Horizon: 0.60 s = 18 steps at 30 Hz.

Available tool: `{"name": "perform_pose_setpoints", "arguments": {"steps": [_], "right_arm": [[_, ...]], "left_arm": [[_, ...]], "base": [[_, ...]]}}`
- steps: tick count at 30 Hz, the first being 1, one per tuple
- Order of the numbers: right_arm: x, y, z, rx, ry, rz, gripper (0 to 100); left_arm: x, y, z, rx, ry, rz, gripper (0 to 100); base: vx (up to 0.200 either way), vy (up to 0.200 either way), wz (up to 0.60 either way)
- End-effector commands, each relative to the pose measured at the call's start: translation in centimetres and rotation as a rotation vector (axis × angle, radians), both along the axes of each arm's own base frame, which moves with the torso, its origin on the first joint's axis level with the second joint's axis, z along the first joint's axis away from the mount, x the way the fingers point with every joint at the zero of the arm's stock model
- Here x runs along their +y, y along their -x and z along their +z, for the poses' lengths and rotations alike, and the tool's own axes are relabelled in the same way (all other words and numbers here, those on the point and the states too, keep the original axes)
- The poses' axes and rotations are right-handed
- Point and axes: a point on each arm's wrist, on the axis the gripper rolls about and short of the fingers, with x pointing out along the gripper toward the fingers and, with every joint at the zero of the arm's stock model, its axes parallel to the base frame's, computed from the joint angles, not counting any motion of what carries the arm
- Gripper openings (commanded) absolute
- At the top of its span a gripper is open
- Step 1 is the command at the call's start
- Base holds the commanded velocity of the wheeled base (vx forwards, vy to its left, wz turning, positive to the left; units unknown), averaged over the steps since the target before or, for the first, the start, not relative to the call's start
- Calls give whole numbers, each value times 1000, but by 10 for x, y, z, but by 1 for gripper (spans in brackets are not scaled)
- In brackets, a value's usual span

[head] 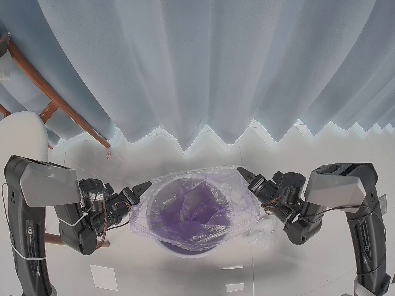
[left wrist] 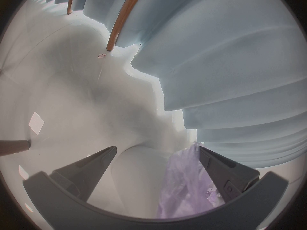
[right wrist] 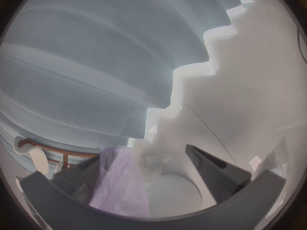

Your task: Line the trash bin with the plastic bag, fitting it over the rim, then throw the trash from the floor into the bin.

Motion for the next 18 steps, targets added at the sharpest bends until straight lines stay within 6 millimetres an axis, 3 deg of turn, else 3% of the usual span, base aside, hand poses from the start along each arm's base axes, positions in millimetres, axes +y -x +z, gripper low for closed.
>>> {"name": "perform_pose_setpoints", "arguments": {"steps": [1,5,9,14,18], "right_arm": [[-10,29,50,-19,-67,-16,100],[-11,68,82,-27,-68,61,100],[-12,100,102,-39,-54,118,100],[-18,121,116,-96,15,136,100],[-14,126,116,-106,39,154,100]], "left_arm": [[1,14,37,-72,27,-7,100],[-6,35,69,-139,46,-47,100],[-13,61,94,-198,48,-97,100],[-10,88,116,-249,73,-118,100],[-8,91,126,-288,78,-111,100]], "base": [[0,0,0],[0,0,0],[0,0,0],[0,0,0],[-50,0,0]]}}
